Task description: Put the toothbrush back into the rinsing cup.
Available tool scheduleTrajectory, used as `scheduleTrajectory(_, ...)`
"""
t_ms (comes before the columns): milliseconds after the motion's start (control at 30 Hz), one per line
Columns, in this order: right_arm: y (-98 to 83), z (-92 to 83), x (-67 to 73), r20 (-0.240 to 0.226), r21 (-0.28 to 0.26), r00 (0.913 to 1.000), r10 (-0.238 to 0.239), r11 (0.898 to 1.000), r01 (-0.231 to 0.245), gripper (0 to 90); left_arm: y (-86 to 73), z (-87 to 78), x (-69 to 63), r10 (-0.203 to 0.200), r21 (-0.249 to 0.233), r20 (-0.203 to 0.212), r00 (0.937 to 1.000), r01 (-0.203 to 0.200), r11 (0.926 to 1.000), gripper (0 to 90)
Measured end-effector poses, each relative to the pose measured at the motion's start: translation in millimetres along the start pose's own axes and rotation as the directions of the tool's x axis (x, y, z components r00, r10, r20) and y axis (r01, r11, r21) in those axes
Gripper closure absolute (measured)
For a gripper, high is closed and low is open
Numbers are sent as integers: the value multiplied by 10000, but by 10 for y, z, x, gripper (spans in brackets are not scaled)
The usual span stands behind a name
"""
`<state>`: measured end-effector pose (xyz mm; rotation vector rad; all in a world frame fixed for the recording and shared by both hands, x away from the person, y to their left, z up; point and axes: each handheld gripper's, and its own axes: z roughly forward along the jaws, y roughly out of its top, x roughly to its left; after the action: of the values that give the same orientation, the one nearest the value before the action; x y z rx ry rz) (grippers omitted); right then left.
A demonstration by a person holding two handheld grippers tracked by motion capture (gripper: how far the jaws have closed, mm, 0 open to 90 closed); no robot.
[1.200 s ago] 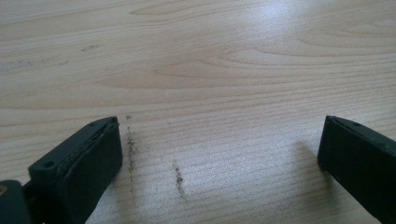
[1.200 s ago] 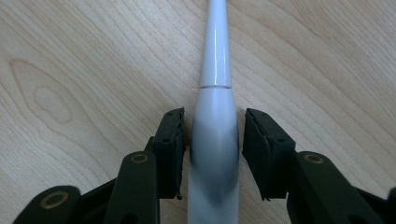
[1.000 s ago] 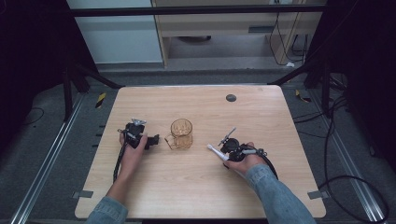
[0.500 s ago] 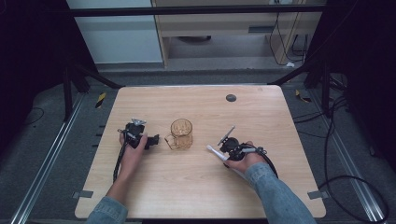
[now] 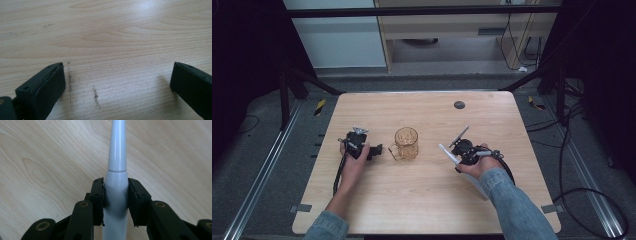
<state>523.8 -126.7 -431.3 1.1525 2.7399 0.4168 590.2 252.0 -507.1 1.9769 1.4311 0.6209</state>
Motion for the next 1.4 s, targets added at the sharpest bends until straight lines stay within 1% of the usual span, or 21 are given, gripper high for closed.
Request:
scheduleTrajectory(33,4,-28,-11,42,-49,10000,-22,10000,22,675,0,0,0,0,0,-1,10000,0,10000,0)
scheduleTrajectory(67,16,-80,-14,83,-122,9998,188,9998,-187,675,0,0,0,1,1,-1,10000,-1,10000,0)
scheduleTrajectory(100,22,-109,-31,141,-227,9999,95,9997,-91,676,0,0,0,1,0,-1,10000,-1,10000,0)
scheduleTrajectory(133,34,-153,-40,184,-296,9997,182,9994,-176,675,0,0,0,1,0,-1,10000,-1,10000,0)
scheduleTrajectory(167,34,-153,-40,184,-296,9997,182,9994,-176,675,0,0,0,-1,-1,-2,10000,1,10000,0)
scheduleTrajectory(200,59,-250,-72,288,-527,9992,274,9983,-258,676,0,0,0,-2,-3,-1,10000,2,10000,0)
scheduleTrajectory(233,74,-291,-90,348,-603,9992,187,9980,-166,676,0,0,0,-3,-2,0,10000,3,10000,0)
scheduleTrajectory(267,84,-322,-94,392,-651,9989,271,9976,-245,676,0,0,-1,-6,-3,0,10000,6,10000,0)
scheduleTrajectory(367,129,-451,-135,546,-928,9981,291,9954,-239,676,0,0,-1,-2,-3,-1,10000,2,10000,0)
scheduleTrajectory(500,179,-554,-202,682,-1317,9971,342,9910,-249,676,0,1,-1,-14,-12,1,10000,14,10000,0)
scheduleTrajectory(767,296,-670,-350,769,-1962,9953,581,9797,-420,675,0,1,-2,-16,-11,0,10000,16,10000,0)
scheduleTrajectory(900,363,-739,-380,894,-2264,9943,583,9733,-367,675,0,1,-2,-15,-12,2,10000,15,10000,0)
scheduleTrajectory(967,393,-771,-381,1060,-2430,9924,629,9694,-355,675,0,0,-2,-13,-11,1,10000,13,10000,0)
scheduleTrajectory(1000,393,-771,-381,1060,-2430,9924,629,9694,-355,675,0,0,-2,-13,-11,1,10000,13,10000,0)
scheduleTrajectory(1033,415,-795,-388,1161,-2608,9914,599,9650,-278,675,0,0,-2,-15,-11,2,10000,15,10000,0)
scheduleTrajectory(1133,439,-814,-420,1246,-2908,9894,741,9561,-350,675,0,0,-2,-14,-10,1,10000,14,10000,0)
scheduleTrajectory(1200,444,-816,-433,1258,-2965,9891,768,9543,-363,675,0,1,-1,-12,-11,1,10000,12,10000,0)
scheduleTrajectory(1267,476,-812,-486,1413,-3143,9858,909,9484,-424,675,0,0,-2,-14,-10,0,10000,14,10000,0)
scheduleTrajectory(1300,476,-812,-486,1413,-3143,9858,909,9484,-424,675,0,0,-2,-14,-10,0,10000,14,10000,0)
scheduleTrajectory(1367,512,-812,-531,1475,-3276,9838,1023,9435,-490,675,0,1,-1,-13,-11,0,10000,13,10000,0)
scheduleTrajectory(1400,522,-812,-537,1486,-3282,9834,1042,9433,-503,675,0,0,-1,-3,-1,-2,10000,3,10000,0)
